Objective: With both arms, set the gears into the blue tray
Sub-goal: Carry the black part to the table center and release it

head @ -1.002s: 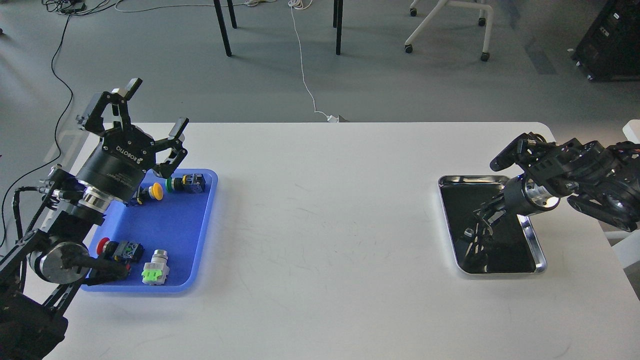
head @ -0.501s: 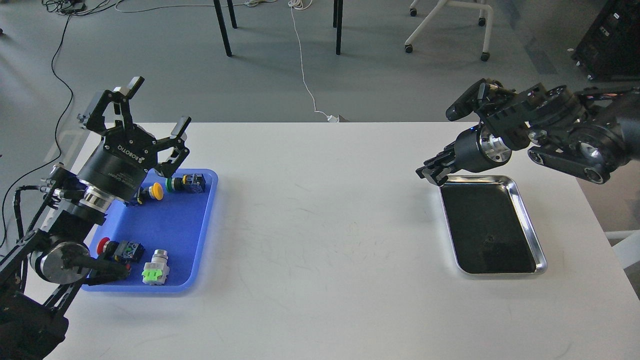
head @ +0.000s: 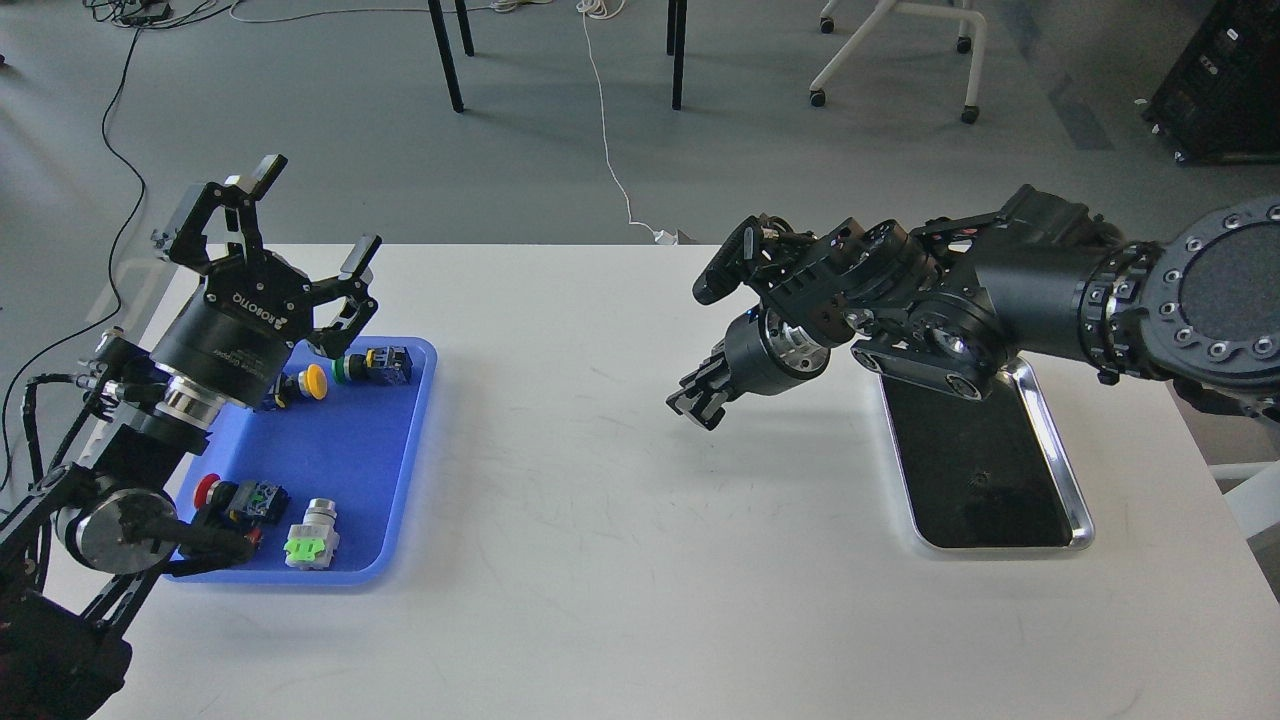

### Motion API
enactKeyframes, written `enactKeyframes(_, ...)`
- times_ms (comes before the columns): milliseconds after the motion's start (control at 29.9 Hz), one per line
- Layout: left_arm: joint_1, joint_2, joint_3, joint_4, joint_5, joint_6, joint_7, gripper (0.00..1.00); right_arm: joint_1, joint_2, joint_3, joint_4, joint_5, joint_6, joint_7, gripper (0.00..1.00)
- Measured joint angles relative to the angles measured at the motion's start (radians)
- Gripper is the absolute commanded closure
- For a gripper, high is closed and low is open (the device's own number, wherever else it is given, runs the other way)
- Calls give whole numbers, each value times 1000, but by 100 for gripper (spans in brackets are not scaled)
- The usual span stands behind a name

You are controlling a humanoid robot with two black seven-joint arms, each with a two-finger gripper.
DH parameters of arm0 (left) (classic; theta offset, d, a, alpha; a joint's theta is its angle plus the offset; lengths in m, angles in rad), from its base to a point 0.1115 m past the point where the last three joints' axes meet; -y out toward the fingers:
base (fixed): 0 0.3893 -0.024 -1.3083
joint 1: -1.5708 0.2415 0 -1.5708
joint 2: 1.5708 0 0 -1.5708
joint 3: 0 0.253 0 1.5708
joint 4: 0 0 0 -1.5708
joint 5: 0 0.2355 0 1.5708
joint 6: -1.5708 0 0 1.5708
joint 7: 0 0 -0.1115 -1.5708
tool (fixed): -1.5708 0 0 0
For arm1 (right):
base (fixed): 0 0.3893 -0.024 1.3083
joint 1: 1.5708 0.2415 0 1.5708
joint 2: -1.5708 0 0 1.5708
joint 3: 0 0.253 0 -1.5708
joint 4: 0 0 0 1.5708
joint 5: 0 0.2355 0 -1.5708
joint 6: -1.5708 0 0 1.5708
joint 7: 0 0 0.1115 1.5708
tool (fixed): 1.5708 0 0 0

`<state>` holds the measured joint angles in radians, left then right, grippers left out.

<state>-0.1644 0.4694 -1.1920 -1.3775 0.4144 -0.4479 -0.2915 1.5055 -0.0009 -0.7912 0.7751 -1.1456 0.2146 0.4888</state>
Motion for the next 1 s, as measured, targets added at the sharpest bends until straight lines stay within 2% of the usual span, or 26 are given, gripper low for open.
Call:
enactKeyframes(368,4,11,2,0,2,-2,3,1,-67,1,2,-6,182,-41,0,81)
enactKeyframes(702,18,8,2,0,3,-2,5,1,-105,1,3,72,200,-45,0,80)
enactKeyframes(1002,20,4,4,0,4,-1,5,1,-122,1,4,84,200,-65,0,72)
